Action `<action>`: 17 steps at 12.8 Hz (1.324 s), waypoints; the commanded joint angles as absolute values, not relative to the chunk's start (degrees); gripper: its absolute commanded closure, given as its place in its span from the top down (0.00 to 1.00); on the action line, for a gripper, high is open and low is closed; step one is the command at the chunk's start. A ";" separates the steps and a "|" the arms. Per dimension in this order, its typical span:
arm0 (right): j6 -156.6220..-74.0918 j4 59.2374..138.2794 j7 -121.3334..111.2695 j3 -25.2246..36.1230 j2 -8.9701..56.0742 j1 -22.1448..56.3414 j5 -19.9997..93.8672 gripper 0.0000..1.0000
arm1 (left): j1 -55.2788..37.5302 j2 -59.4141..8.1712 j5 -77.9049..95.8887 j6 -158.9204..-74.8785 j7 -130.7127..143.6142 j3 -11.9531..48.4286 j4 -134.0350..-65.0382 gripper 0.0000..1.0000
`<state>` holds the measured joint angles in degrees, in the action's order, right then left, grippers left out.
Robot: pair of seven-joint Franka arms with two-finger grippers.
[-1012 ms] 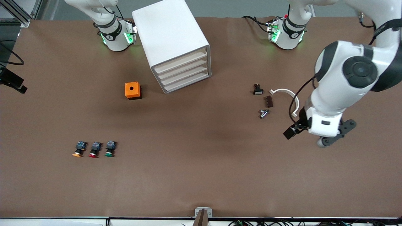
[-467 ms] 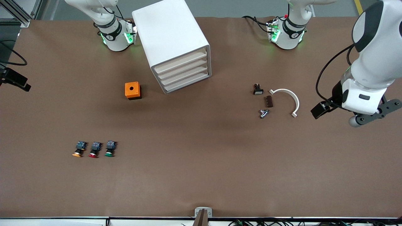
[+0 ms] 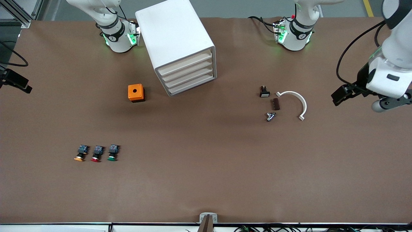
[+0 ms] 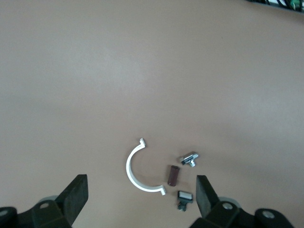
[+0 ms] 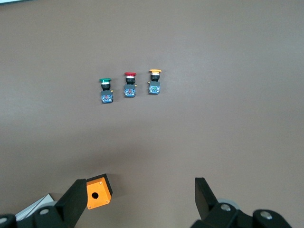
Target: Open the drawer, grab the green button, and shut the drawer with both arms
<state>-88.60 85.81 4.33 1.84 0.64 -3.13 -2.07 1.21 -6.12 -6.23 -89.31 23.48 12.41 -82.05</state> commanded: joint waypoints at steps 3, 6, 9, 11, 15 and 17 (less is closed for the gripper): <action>-88.33 87.10 3.96 0.70 -1.40 -4.57 -1.41 1.00 | 1.59 4.55 -2.11 -88.86 10.13 6.34 -92.53 0.99; -88.15 87.19 3.96 0.79 -1.49 -4.57 -1.41 1.00 | 0.80 9.82 -0.36 -88.77 9.05 5.45 -99.11 0.98; -88.15 87.10 3.96 0.79 -1.67 -4.75 -1.41 1.00 | -1.05 11.51 -0.35 -87.81 6.08 5.45 -100.46 0.99; -88.15 87.19 3.96 0.79 -1.76 -4.75 -1.41 1.00 | -0.88 11.43 -0.44 -87.63 5.46 5.45 -100.11 1.00; -88.16 87.19 3.96 0.79 -1.76 -4.75 -1.41 1.00 | -0.62 10.98 -0.97 -87.63 5.36 5.54 -98.96 1.00; -88.07 87.19 3.96 0.79 -1.76 -4.75 -1.41 1.00 | -0.62 11.16 -1.14 -87.63 5.45 5.54 -98.79 1.00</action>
<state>-88.36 86.08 4.32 1.80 -0.37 -3.29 -2.06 -0.85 10.34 -1.06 -87.93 6.69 5.67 -99.06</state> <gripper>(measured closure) 0.000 0.000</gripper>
